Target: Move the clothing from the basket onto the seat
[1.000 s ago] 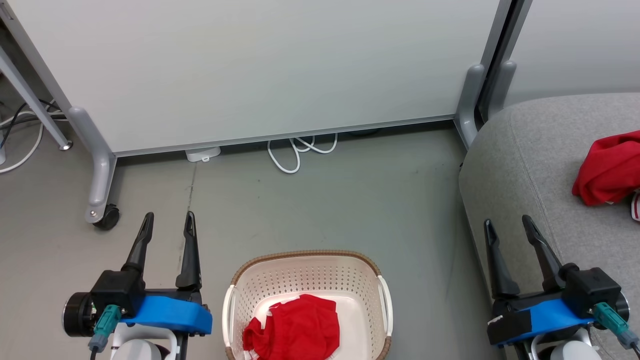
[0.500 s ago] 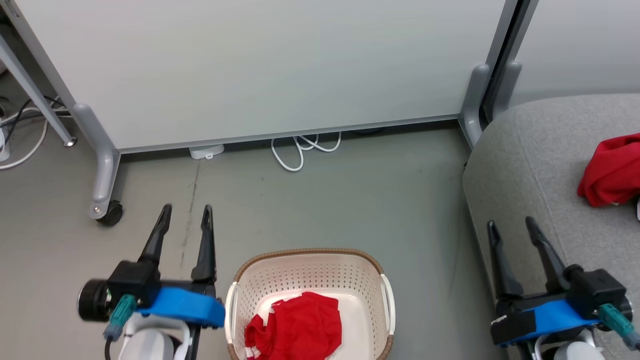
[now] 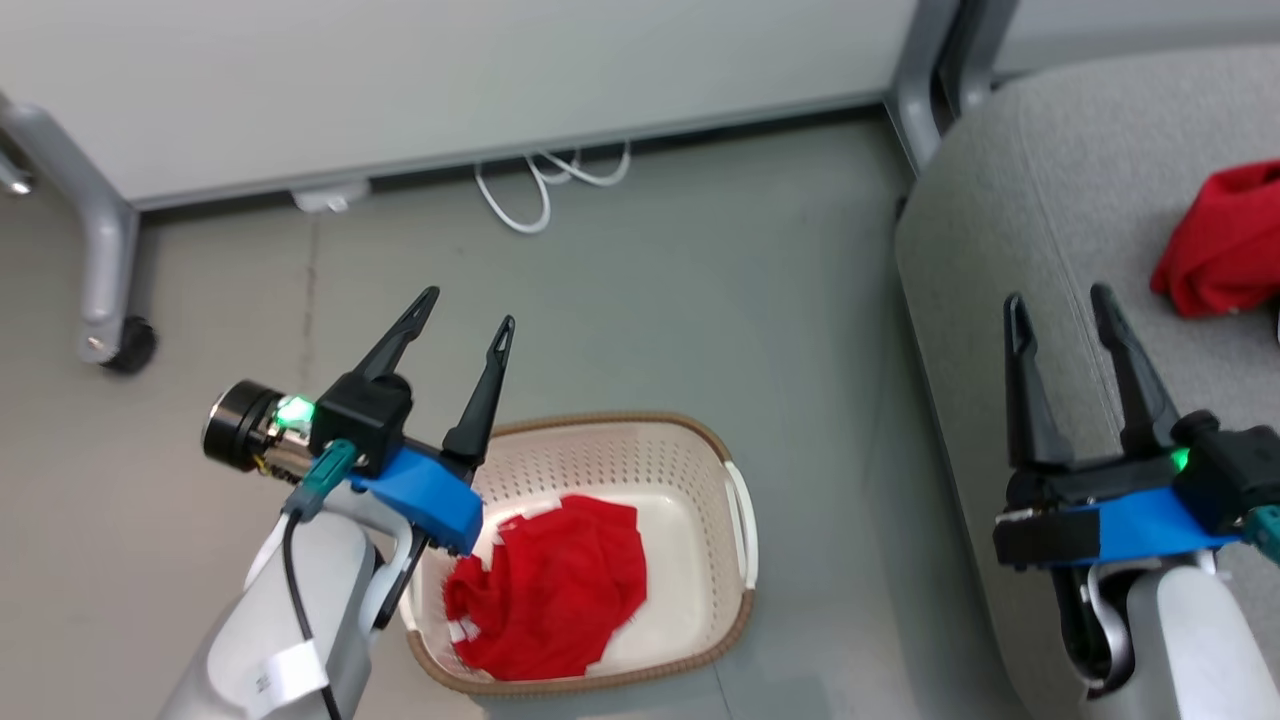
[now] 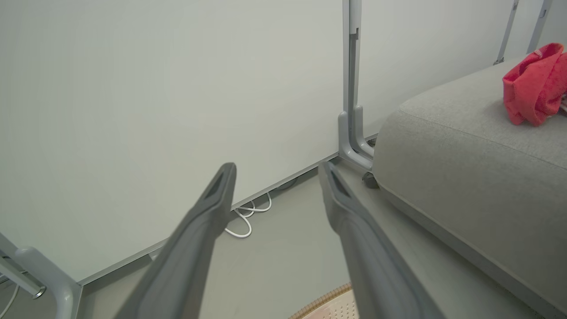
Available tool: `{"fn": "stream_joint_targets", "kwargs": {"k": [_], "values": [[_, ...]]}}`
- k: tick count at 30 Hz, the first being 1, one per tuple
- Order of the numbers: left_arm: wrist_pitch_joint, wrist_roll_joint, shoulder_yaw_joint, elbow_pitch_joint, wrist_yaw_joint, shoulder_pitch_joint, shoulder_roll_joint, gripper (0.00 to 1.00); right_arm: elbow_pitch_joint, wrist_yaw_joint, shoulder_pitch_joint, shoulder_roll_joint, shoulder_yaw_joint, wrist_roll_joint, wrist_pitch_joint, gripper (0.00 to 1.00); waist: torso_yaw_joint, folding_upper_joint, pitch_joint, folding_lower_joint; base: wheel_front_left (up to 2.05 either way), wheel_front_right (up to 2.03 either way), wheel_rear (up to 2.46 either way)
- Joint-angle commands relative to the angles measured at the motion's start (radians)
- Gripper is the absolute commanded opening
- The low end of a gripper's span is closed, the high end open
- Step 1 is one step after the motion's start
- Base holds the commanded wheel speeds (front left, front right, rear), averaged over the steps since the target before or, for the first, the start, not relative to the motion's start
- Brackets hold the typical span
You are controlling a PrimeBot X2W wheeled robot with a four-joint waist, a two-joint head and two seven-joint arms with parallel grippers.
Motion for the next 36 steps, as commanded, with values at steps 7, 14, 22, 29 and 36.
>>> {"fn": "stream_joint_targets", "kwargs": {"k": [7,14,22,29,36], "values": [[-0.003,-0.044,-0.208,0.133,-0.001,-0.161,0.058,1.0,-0.033,0.0,-0.089,0.001,0.004,0.006,0.0,1.0,-0.098,0.0,0.172,-0.0002,0.0,0.0,0.0],[-0.003,-0.121,-0.45,0.291,-0.001,-0.314,0.093,1.0,-0.062,0.0,-0.16,0.001,0.029,0.021,0.0,1.0,-0.149,0.0,0.313,-0.0002,0.0,0.0,0.0],[0.052,-0.221,-0.752,0.482,-0.001,-0.485,0.104,1.0,-0.105,0.0,-0.239,0.001,0.055,0.047,0.0,1.0,-0.195,0.0,0.489,-0.0002,0.0,0.0,0.0],[0.167,-0.255,-0.851,0.567,-0.001,-0.564,0.115,1.0,-0.149,0.0,-0.287,0.001,0.069,0.062,0.0,1.0,-0.222,0.0,0.607,-0.0002,0.0,0.0,0.0],[0.279,-0.214,-0.863,0.613,-0.001,-0.599,0.134,1.0,-0.212,0.0,-0.31,0.001,0.09,0.065,0.0,1.0,-0.245,0.0,0.71,-0.0002,0.0,0.0,0.0]]}}
